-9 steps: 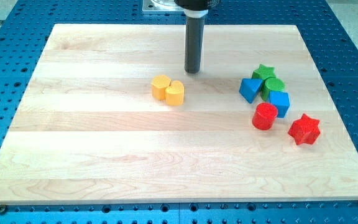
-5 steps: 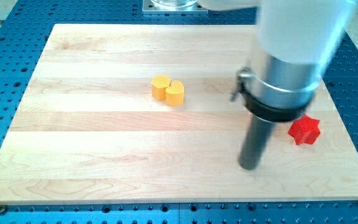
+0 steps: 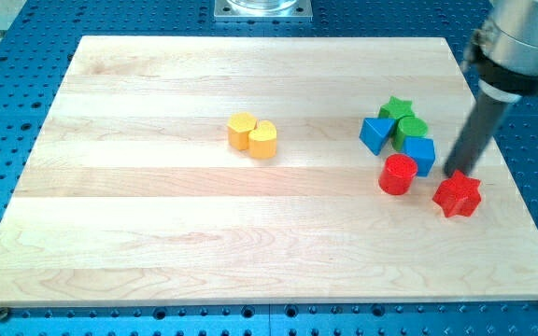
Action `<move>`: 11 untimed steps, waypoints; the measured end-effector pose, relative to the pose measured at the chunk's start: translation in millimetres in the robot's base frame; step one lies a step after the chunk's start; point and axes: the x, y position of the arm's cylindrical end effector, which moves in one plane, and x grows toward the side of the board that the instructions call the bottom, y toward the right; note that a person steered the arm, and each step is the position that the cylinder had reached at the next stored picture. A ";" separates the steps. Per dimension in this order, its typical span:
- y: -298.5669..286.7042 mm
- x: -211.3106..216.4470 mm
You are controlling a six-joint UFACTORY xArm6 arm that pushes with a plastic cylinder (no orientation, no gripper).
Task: Slide the green star into the yellow blocks
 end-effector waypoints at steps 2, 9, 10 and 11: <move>-26.3 -53.9; -199.3 -93.9; -249.0 -79.3; -179.5 -82.3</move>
